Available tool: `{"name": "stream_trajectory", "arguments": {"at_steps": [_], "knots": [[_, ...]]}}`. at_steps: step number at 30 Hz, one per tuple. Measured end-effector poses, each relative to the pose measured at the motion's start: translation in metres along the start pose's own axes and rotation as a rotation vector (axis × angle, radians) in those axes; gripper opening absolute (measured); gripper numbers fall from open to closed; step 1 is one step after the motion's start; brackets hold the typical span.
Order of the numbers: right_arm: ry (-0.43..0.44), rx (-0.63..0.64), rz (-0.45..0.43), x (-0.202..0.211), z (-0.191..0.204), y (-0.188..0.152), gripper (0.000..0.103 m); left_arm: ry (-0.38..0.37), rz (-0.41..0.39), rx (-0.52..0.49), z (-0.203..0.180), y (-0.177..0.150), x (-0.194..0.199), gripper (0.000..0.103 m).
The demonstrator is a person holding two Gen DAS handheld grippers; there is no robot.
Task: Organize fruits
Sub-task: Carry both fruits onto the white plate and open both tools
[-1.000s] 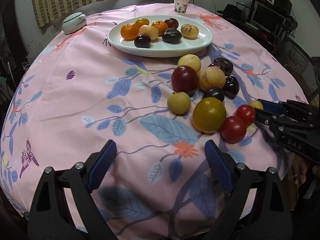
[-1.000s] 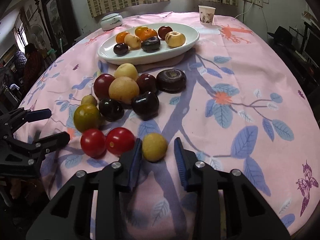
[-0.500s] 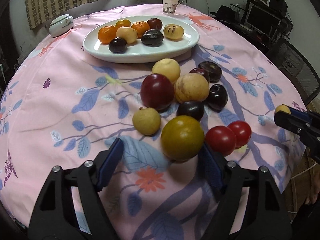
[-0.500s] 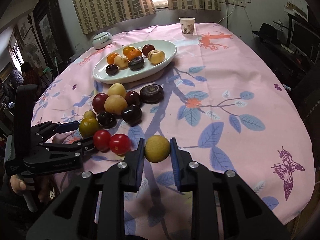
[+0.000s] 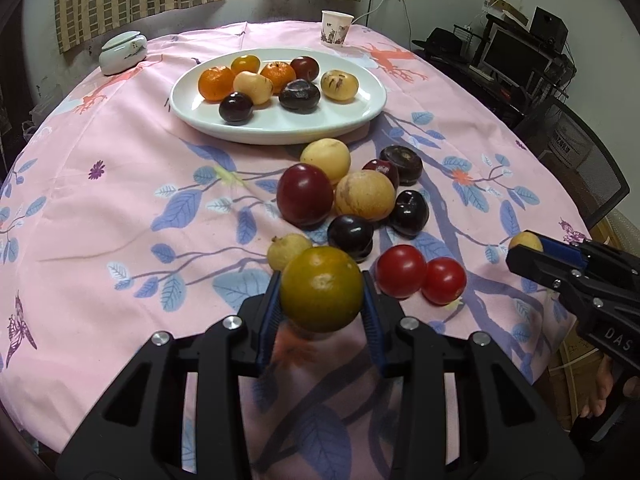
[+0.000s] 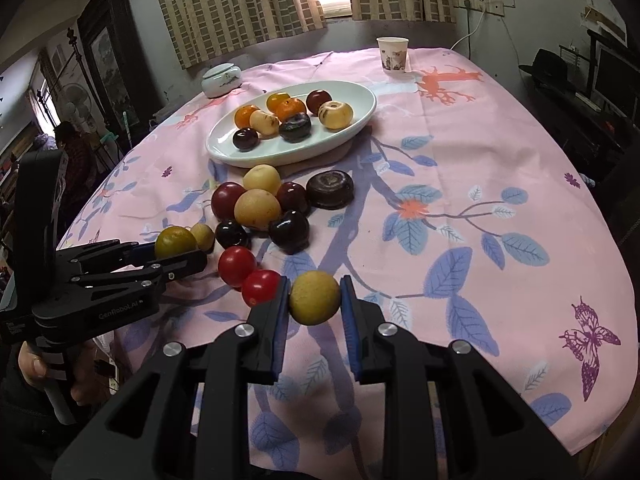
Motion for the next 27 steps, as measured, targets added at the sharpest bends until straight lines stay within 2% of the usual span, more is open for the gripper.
{"name": "stream_trajectory", "arguments": {"at_steps": [8, 17, 22, 24, 27], "knots": [[0.004, 0.028, 0.004, -0.003, 0.009, 0.011, 0.025, 0.001, -0.025, 0.010, 0.009, 0.009, 0.013, 0.037], [0.016, 0.059, 0.009, -0.015, 0.016, 0.028, 0.025, 0.008, -0.040, 0.038, 0.024, 0.033, 0.018, 0.037], [0.019, 0.115, 0.013, -0.023, 0.021, 0.052, 0.025, 0.016, -0.064, 0.027, 0.027, 0.070, 0.021, 0.038], [0.019, 0.139, 0.013, -0.028, 0.021, 0.067, 0.025, 0.038, -0.077, 0.019, 0.028, 0.092, 0.018, 0.038], [0.033, 0.163, 0.014, -0.042, 0.017, 0.097, 0.025, 0.033, -0.058, 0.028, 0.030, 0.130, 0.005, 0.038]]}}
Point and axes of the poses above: each gripper's, at about its wrist camera, not at the fingertips, and x roughly against the way its jaws point, z to its left, y to its top, the point moved 4 cm from there along -x, roughly the way its jaws point, and after that the axes turned 12 degrees about x, right-handed, at the moved point
